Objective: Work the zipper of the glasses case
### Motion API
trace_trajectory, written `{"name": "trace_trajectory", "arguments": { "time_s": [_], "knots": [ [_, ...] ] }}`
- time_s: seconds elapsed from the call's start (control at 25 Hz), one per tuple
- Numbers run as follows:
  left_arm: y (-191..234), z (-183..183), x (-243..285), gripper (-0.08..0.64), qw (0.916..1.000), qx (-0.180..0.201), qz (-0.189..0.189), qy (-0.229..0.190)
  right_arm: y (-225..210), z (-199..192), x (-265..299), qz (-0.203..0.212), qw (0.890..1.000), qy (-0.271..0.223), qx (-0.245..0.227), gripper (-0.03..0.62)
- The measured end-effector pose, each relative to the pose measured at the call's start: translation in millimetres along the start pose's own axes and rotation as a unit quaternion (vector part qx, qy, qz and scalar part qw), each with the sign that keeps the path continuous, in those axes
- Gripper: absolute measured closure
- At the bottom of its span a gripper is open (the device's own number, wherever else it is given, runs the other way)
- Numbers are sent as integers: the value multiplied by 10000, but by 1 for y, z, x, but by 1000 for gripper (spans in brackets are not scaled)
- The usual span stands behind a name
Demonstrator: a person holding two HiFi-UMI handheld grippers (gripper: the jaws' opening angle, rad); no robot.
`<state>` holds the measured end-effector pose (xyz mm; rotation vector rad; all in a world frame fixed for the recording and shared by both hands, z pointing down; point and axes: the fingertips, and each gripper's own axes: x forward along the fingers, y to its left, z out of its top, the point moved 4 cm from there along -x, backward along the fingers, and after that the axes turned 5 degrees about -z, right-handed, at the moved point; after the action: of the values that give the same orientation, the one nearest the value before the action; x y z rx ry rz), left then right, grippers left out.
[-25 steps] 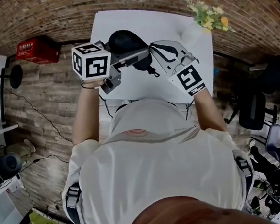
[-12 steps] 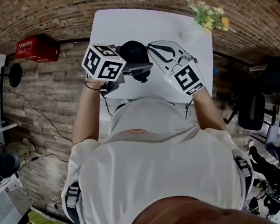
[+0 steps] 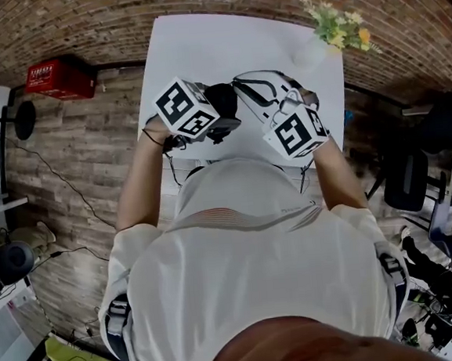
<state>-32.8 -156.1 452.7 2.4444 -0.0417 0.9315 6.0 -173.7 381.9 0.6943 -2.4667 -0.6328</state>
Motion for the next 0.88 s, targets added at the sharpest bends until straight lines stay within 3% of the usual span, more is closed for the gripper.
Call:
{"name": "trace_trajectory", "arguments": {
  "time_s": [0.28, 0.48, 0.64, 0.76, 0.88],
  "knots": [
    [6, -15, 15, 286, 9979, 70, 207, 614, 11, 0, 4, 252, 9984, 111, -487, 522],
    [5, -35, 32, 285, 9952, -44, 229, 950, 28, -11, 5, 783, 9950, 267, -568, 520],
    [9, -43, 40, 285, 9914, 291, 619, 1116, 37, -17, 2, 1014, 9923, 326, -633, 520],
    [11, -42, 37, 283, 9932, 372, 674, 877, 35, -18, 2, 1065, 9933, 301, -328, 520],
    [14, -32, 31, 282, 9963, 247, 782, 265, 25, -18, 3, 811, 9964, 249, -62, 503]
  ]
}}
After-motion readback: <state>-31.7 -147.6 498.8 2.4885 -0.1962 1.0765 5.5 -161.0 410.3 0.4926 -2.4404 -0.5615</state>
